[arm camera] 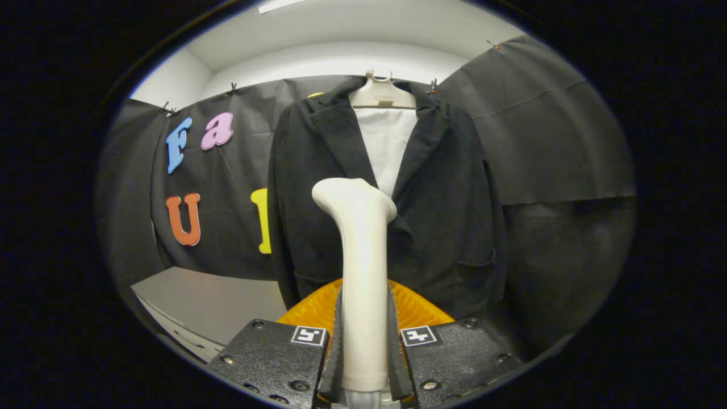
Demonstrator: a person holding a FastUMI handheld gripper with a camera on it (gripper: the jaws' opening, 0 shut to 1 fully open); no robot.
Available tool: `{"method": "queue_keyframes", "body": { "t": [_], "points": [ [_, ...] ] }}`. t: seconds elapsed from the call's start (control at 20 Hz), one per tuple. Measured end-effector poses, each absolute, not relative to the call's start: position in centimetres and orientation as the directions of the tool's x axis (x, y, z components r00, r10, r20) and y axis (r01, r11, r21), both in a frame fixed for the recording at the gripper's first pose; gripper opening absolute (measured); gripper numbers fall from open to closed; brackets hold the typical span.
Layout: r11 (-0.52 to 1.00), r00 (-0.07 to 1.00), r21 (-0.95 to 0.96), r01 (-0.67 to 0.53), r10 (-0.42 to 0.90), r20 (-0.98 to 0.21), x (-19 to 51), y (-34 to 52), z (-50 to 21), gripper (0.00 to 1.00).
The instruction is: Iron the clothes twice with a garment steamer, once on the left side and once on the right side.
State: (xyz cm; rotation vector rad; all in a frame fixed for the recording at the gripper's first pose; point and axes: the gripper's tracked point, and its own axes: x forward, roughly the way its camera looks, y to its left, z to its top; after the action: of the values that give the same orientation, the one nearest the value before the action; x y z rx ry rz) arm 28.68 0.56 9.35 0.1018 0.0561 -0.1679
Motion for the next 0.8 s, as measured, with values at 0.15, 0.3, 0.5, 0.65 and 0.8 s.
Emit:
{"method": "queue_keyframes", "body": {
  "t": [0.15, 0.3, 0.5, 0.65, 0.8],
  "points": [
    [0.981, 0.983, 0.083, 0.173, -0.167, -0.074, 28.5, 0.5, 8.0, 0.35],
    [0.984, 0.983, 0.069, 0.165, -0.158, -0.095, 28.3, 0.7, 6.0, 0.35],
    [0.987, 0.977, 0.058, 0.149, -0.138, -0.162, 28.7, 1.0, 2.6, 0.35],
    [0.986, 0.968, 0.042, 0.160, -0.149, -0.203, 28.4, 0.8, 0.1, 0.35],
    [0.986, 0.956, 0.029, 0.166, -0.154, -0.251, 28.0, 0.9, -2.8, 0.35]
  ]
}}
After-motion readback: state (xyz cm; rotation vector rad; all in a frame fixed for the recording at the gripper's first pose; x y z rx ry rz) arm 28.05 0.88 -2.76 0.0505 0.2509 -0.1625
